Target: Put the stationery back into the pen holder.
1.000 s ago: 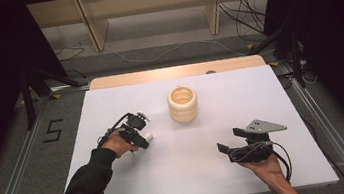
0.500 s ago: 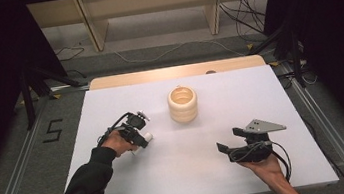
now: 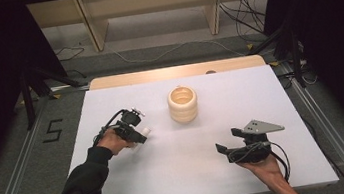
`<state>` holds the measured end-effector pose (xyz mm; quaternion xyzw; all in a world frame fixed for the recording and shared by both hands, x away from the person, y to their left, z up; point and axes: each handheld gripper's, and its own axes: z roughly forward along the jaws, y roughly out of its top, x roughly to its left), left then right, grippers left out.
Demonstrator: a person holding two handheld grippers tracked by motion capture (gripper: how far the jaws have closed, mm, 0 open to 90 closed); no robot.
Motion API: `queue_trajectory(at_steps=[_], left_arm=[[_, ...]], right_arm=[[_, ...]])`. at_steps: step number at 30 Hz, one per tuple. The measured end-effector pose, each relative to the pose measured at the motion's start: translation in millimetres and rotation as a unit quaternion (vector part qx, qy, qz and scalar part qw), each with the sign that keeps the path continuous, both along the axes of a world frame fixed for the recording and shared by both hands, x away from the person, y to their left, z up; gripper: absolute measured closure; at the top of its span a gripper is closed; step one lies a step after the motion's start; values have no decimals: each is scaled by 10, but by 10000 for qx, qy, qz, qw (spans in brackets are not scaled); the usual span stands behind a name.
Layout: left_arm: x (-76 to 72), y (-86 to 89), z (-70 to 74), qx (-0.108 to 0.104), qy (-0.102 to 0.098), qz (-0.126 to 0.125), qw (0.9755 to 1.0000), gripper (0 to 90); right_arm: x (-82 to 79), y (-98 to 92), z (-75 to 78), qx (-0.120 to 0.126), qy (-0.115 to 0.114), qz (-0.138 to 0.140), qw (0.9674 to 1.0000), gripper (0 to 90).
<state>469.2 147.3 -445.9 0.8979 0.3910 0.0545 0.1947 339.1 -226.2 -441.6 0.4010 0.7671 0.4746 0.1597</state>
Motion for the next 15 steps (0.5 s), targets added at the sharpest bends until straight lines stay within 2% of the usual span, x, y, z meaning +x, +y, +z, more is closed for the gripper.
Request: queue_trajectory(at_steps=[9,15], left_arm=[[-20,24,90,-233,-118,-19,9997,685],[-35,45,159,-468,-433,100,9979,684]], right_arm=[[6,0,-3,38,10,9,10000,186],[6,-1,-3,59,31,2,10000,186]])
